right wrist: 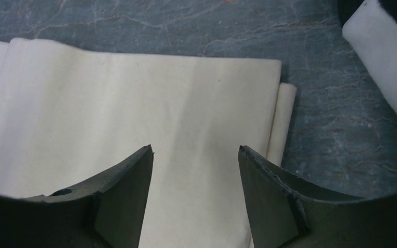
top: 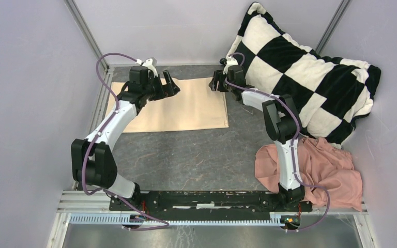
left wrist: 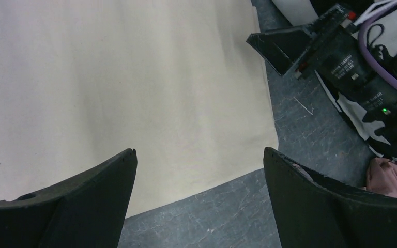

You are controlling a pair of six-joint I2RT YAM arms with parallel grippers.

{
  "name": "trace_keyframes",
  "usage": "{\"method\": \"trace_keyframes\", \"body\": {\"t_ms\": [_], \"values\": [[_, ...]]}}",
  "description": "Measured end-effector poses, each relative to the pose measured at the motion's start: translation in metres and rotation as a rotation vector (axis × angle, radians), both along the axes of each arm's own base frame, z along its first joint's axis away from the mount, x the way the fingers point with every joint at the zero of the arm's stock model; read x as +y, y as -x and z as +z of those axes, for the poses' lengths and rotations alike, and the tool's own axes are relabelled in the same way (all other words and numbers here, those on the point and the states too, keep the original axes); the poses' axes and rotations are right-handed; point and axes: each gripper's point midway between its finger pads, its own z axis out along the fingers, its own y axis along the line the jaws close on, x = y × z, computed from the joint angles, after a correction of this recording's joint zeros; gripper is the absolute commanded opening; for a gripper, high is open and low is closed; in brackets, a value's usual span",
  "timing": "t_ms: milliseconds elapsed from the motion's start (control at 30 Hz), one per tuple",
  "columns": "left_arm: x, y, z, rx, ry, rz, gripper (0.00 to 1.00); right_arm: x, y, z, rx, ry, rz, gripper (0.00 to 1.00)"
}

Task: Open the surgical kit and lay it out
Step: Open the surgical kit at the center of the board.

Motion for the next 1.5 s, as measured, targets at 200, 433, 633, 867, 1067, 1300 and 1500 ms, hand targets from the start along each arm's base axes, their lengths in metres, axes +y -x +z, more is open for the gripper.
{"method": "trace_keyframes", "body": {"t_ms": [200,433,633,867,1067,1300,1500], "values": [[0.004,0.005,0.023,-0.074,-0.040,-0.001,0.97,-0.006,-0.027,-0.005,-0.017,-0.001,-0.044,0.67],[0.006,0.006,0.024,-0.082,-0.051,0.001,0.97,-0.010,-0.045,-0.017,-0.014,-0.008,-0.075,0.67],[0.005,0.007,0.022,-0.077,-0.048,-0.006,0.97,-0.010,-0.051,-0.027,-0.008,-0.015,-0.087,0.67],[0.000,0.009,0.016,-0.059,-0.036,-0.031,0.97,-0.010,-0.055,-0.029,-0.008,-0.035,-0.092,0.68],[-0.001,0.010,0.015,-0.055,-0.033,-0.037,0.97,-0.002,-0.064,-0.035,-0.019,-0.076,-0.079,0.56],[-0.005,0.012,0.015,-0.053,-0.019,-0.060,0.97,0.008,-0.069,-0.026,-0.036,-0.146,-0.059,0.59],[-0.008,0.013,0.015,-0.051,-0.011,-0.074,0.97,0.012,-0.074,-0.021,-0.040,-0.172,-0.061,0.68]]}}
